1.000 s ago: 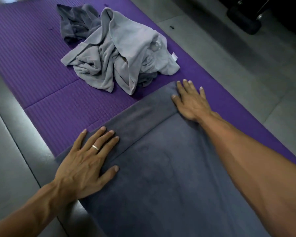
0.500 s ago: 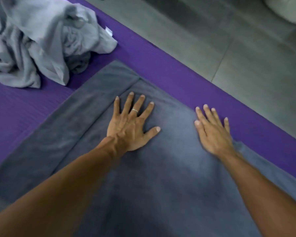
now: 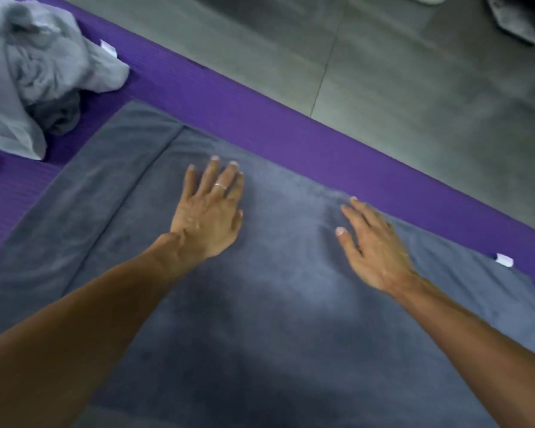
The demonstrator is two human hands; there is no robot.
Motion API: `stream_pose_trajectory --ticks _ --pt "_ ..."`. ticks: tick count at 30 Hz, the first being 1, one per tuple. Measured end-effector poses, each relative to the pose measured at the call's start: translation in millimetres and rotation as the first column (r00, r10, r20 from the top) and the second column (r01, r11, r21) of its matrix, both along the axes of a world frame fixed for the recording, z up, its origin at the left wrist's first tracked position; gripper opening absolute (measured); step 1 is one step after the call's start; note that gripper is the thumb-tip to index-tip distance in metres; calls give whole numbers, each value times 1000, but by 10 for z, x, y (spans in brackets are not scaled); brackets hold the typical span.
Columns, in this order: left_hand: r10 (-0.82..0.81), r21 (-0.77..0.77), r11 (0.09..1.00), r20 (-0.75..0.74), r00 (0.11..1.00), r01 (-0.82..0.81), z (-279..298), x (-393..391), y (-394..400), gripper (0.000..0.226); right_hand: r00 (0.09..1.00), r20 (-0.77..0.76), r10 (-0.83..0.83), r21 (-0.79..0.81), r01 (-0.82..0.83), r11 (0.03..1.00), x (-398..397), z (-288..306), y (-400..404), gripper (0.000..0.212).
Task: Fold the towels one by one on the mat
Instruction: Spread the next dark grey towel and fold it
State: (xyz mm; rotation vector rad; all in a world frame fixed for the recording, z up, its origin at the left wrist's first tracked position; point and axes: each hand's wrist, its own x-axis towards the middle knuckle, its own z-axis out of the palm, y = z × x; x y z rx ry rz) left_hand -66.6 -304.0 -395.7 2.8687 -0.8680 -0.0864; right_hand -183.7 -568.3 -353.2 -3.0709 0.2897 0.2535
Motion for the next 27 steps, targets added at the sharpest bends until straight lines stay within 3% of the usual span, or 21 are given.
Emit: stream_pose_trajectory --ticks 2,4,6,8,10,13,16,18,20,22,24,27 --pt "-200 -54 978 20 980 201 107 -145 -372 62 1000 10 4 -10 -4 1000 -169 -87 -20 71" --pt "-307 -99 949 -63 950 301 160 -280 -854 60 997 57 -55 36 53 998 -261 -241 -33 68" --pt "-263 -148 961 -235 936 233 144 -409 -1295 56 997 23 -72 80 70 994 -336 -365 -100 69" --pt "-128 -172 982 -344 930 72 40 -519 -1594 56 1000 -25 -12 19 12 1000 -403 -465 -415 72" --pt "-37 -131 991 -278 960 1 -88 -601 -1736 65 994 -77 -83 -53 79 995 -430 -526 -955 77" --pt "-23 7 1000 -121 992 24 -183 -652 -1766 89 958 -113 -264 -112 251 961 -367 -456 -1575 70" --pt "-22 77 997 -125 992 32 -184 -656 -1783 109 994 58 -93 -39 96 995 -489 -417 -1341 65" --pt "-9 102 994 -121 993 22 -179 -652 -1791 113 993 27 115 2 -116 993 -797 -495 -1146 65" --pt "7 128 992 -126 992 9 -139 -671 -1800 108 995 -47 90 -20 -91 996 -1050 -534 -1326 69" --pt "-1 129 992 -84 996 12 -52 -805 -1845 88 989 -39 -146 -68 143 987 -1157 -514 -1769 71" --pt "-55 2 998 -13 998 55 40 -1131 -2041 63 953 -56 -298 -90 293 952 -1268 -393 -2103 65" --pt "-145 -261 957 -46 988 128 59 -1902 -2501 50 987 65 -147 28 145 989 -1548 -333 -1928 64"
